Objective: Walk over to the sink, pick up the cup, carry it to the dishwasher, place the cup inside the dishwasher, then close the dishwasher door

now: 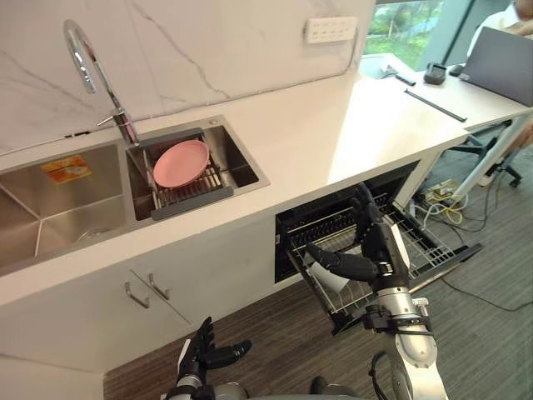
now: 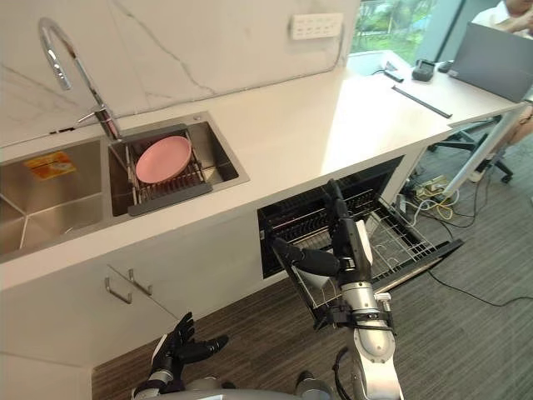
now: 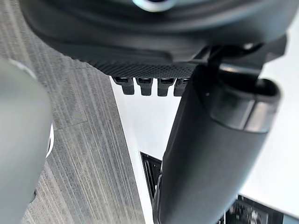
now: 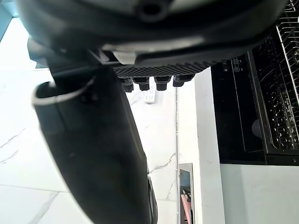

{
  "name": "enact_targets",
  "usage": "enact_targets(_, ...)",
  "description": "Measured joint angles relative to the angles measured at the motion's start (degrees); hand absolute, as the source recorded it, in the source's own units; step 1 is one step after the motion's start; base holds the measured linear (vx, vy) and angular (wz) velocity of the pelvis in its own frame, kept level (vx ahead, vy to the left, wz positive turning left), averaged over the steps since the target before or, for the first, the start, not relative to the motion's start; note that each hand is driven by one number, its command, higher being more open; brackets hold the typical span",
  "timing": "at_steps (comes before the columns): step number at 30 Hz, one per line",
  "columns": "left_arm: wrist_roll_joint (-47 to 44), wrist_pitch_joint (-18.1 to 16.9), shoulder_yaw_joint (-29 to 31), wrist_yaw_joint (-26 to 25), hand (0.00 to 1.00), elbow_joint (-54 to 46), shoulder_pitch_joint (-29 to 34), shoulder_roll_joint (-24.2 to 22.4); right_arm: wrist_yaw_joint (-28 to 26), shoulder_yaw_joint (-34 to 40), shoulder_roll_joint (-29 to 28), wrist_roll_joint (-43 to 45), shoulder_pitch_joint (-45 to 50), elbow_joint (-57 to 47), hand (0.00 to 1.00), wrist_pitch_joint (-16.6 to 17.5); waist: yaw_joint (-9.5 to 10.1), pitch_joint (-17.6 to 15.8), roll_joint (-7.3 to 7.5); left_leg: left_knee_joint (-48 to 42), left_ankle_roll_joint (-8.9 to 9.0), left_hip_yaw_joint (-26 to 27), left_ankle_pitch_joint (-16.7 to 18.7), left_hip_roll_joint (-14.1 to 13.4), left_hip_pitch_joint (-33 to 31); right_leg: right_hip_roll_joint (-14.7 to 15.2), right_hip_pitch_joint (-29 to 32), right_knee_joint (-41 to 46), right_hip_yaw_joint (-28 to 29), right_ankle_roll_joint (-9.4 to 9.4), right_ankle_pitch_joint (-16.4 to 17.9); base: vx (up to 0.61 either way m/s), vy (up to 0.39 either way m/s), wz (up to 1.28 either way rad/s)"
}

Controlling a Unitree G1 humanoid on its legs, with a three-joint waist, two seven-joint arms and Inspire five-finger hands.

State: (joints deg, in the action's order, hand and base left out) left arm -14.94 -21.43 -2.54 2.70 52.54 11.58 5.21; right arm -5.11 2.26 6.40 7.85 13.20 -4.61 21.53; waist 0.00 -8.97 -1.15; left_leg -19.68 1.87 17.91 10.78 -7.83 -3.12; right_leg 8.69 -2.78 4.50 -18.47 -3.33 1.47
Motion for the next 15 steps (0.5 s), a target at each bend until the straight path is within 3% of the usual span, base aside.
enact_targets(2,-1.43,0.01,0.87,0.00,1.00,-0.43,0.02,-0.06,0.50,0.07,0.20,-0.09,-2.00,0.00,1.00,-0.01,-0.05,-0.35,0.51,-3.85,-0.45,-0.06,0.98,-0.74,-4.01,3.11,-0.33,0.93,-0.77,-1.14,0.75,0.02,0.209,0.39)
enact_targets(5,-3.41,-0.05,3.42,0.18,1.00,-0.26,1.15,-0.36,0.35,-0.34,1.49,-0.04,-3.73,-0.09,1.00,-0.02,-0.25,-0.26,0.07,-1.88,1.89,1.81,-1.52,-4.13,-3.44,6.66,-4.27,1.98,-1.45,-5.19,2.37,0.12,0.337,0.15)
enact_targets(6,-3.62,0.14,4.30,0.42,1.00,0.14,1.34,-0.38,-0.14,-0.24,1.80,0.27,-3.73,-0.18,1.00,-0.05,-0.21,0.28,0.41,-4.54,0.87,2.78,-2.00,-3.29,-3.18,8.79,-5.39,3.03,-1.39,-6.92,3.52,0.19,0.408,0.14)
enact_targets(7,-3.42,0.23,5.19,0.79,1.00,0.19,1.62,-0.19,-0.60,-0.35,1.98,1.08,-3.69,-0.39,1.00,-0.19,-0.15,1.42,0.76,-6.96,-0.56,3.39,1.26,-1.52,-4.32,10.62,-5.50,2.83,-1.08,-7.39,3.87,0.24,0.435,0.16)
enact_targets(8,-3.12,0.24,5.44,1.03,1.00,0.35,1.62,-0.18,-1.11,-0.38,1.98,1.24,-3.68,-0.54,1.00,-0.19,-0.16,1.95,0.19,-7.81,-1.81,3.64,2.84,-0.80,-4.91,11.54,-5.55,3.52,-0.59,-7.12,4.06,0.21,0.329,0.18)
enact_targets(9,-3.13,0.29,5.53,1.35,1.00,0.97,1.58,0.02,-1.70,-0.52,1.93,1.54,-3.44,-0.61,1.00,-0.21,-0.20,1.87,0.42,-8.98,-3.10,3.62,4.86,0.62,-5.12,12.91,-4.10,10.42,0.70,-7.43,5.02,0.38,0.413,0.27)
enact_targets(11,-2.99,0.64,5.56,1.36,1.00,1.63,1.74,0.98,-2.11,-0.55,1.92,1.48,-2.44,-0.41,1.00,-0.64,0.56,1.76,0.69,-8.65,-4.94,3.41,6.61,2.99,-3.19,15.21,-2.13,23.40,0.46,-4.88,6.69,0.37,0.296,0.24)
enact_targets(12,-1.85,1.35,5.55,1.32,1.00,1.73,2.57,1.85,-1.76,-0.73,1.89,1.41,-2.43,-0.03,1.00,-0.65,0.96,1.38,1.34,-7.27,-5.02,3.43,6.82,5.02,-0.70,17.51,-0.89,28.91,0.25,0.26,5.18,0.27,0.171,0.15)
enact_targets(13,-1.33,1.77,5.36,1.33,1.00,1.67,3.16,2.03,-1.46,-0.89,1.92,1.41,-2.46,0.11,1.00,-0.65,0.96,1.27,1.59,-6.00,-5.19,3.25,6.77,6.04,0.81,18.69,-0.25,31.65,0.67,1.99,4.06,0.40,0.197,0.36)
enact_targets(14,-0.78,2.92,4.40,1.23,1.00,1.57,4.65,2.58,-0.97,-1.43,1.95,1.16,-2.48,0.54,1.00,-0.62,0.73,1.28,1.81,-1.75,-5.52,1.99,6.30,7.48,4.97,17.86,1.71,37.66,1.79,0.33,5.84,0.33,0.130,0.38)
enact_targets(15,-0.79,3.28,4.13,1.23,1.00,1.52,4.99,2.76,-0.89,-1.47,1.95,0.98,-2.54,0.56,1.00,-0.61,0.81,1.27,1.79,-0.23,-5.46,1.35,5.86,7.68,6.19,16.75,2.40,38.45,1.60,0.16,7.13,0.33,0.112,0.40)
